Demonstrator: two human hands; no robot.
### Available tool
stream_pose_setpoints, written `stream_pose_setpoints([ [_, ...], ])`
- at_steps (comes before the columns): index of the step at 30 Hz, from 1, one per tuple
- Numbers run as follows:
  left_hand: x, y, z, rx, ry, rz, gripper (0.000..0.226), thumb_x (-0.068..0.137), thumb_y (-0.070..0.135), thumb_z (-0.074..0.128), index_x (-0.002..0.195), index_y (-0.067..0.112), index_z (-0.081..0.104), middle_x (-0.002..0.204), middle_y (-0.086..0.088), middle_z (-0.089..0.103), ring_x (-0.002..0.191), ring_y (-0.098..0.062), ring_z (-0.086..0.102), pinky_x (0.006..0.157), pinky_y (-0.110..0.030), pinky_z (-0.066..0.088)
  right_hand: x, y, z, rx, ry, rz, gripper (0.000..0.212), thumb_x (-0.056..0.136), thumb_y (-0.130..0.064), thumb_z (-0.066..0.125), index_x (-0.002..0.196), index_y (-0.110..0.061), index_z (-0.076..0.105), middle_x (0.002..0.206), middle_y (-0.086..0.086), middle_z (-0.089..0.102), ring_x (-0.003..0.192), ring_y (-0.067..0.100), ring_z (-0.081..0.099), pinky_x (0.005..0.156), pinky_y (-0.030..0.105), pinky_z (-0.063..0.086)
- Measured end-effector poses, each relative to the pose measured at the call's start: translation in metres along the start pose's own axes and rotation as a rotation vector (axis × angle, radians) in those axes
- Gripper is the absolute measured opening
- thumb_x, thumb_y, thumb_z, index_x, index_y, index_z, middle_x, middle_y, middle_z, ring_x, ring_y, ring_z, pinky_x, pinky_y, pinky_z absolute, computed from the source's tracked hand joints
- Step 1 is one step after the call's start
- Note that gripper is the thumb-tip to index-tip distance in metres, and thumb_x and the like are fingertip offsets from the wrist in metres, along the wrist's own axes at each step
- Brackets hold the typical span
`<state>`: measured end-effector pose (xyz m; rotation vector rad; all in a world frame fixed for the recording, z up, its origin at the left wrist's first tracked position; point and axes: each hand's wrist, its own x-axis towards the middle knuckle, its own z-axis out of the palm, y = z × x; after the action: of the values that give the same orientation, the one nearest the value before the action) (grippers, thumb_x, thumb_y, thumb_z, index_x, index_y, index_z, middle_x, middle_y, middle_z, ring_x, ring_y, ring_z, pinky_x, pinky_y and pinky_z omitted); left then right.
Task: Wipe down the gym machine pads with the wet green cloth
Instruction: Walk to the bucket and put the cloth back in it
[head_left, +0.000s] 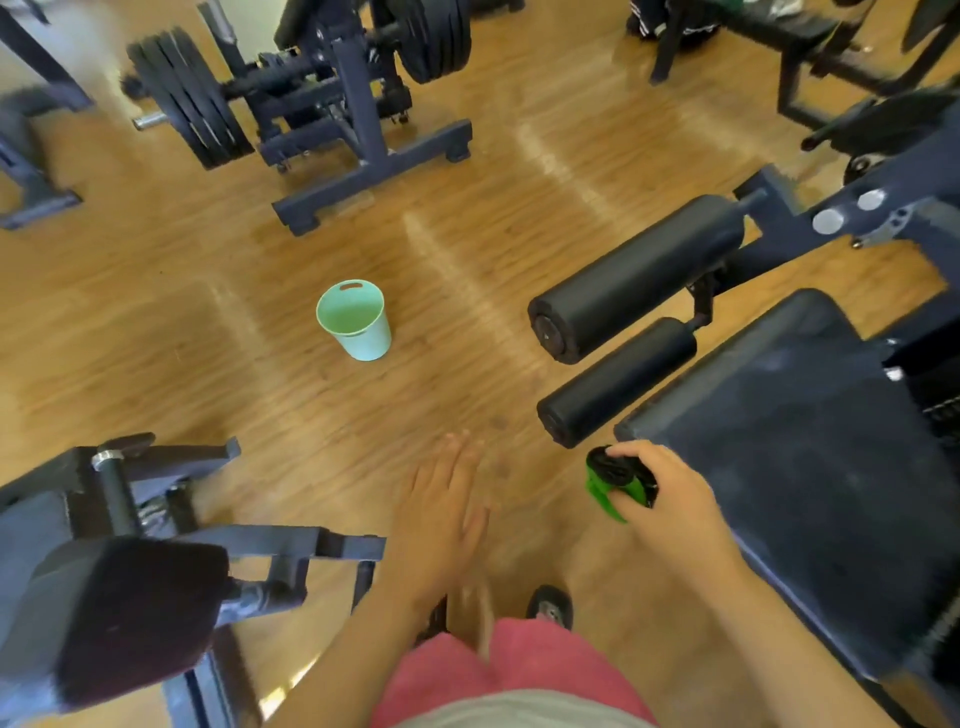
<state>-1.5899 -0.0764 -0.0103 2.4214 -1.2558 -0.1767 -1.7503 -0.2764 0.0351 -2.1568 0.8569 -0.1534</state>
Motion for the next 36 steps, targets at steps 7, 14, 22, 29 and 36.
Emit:
stream_pose_setpoints([
  [7, 0.000, 0.001, 0.008, 0.003, 0.004, -0.024, 0.052, 0.088, 0.027, 0.050, 0.138, 0.014, 0.044, 0.143, -0.006, 0.047, 0.129, -0.019, 0.038, 0.101, -0.043, 0.044, -0.008, 0.002, 0.027, 0.090, -0.006, -0.061, 0.038, 0.079, -0.021, 0.078, 0.104, -0.042, 0.060, 0.104, -0.026, 0.058, 0.099, -0.004, 0.057, 0.078, 0.006, 0.042],
  [14, 0.025, 0.018, 0.015, -0.104, -0.026, 0.093, 0.051, 0.091, 0.027, 0.055, 0.140, 0.020, 0.042, 0.146, 0.002, 0.042, 0.135, -0.015, 0.037, 0.105, -0.031, 0.034, -0.006, -0.001, 0.039, 0.019, -0.025, -0.180, 0.045, 0.076, -0.018, 0.076, 0.111, -0.040, 0.058, 0.106, -0.028, 0.054, 0.098, -0.004, 0.055, 0.075, 0.015, 0.049],
  [22, 0.096, -0.036, -0.009, -0.126, 0.066, 0.057, 0.048, 0.091, 0.032, 0.049, 0.138, 0.019, 0.044, 0.141, 0.000, 0.046, 0.131, -0.016, 0.042, 0.107, -0.025, 0.028, 0.073, -0.016, 0.034, -0.037, 0.078, -0.158, 0.050, 0.074, -0.014, 0.082, 0.112, -0.038, 0.060, 0.107, -0.022, 0.057, 0.098, -0.001, 0.057, 0.077, 0.008, 0.045],
  [29, 0.126, -0.097, -0.023, -0.102, 0.140, -0.052, 0.048, 0.090, 0.026, 0.054, 0.136, 0.011, 0.048, 0.141, -0.005, 0.046, 0.130, -0.022, 0.044, 0.104, -0.037, 0.036, 0.144, -0.061, 0.067, 0.016, 0.007, -0.269, 0.046, 0.076, -0.009, 0.079, 0.114, -0.027, 0.062, 0.109, -0.014, 0.059, 0.102, 0.004, 0.058, 0.083, 0.019, 0.049],
  [36, 0.129, -0.128, -0.031, -0.009, 0.157, -0.217, 0.047, 0.090, 0.029, 0.052, 0.134, 0.013, 0.049, 0.139, -0.005, 0.049, 0.125, -0.022, 0.046, 0.099, -0.041, 0.045, 0.218, -0.090, 0.074, -0.071, -0.057, -0.351, 0.047, 0.076, -0.007, 0.079, 0.116, -0.024, 0.063, 0.106, -0.015, 0.056, 0.099, 0.009, 0.058, 0.078, 0.022, 0.048],
])
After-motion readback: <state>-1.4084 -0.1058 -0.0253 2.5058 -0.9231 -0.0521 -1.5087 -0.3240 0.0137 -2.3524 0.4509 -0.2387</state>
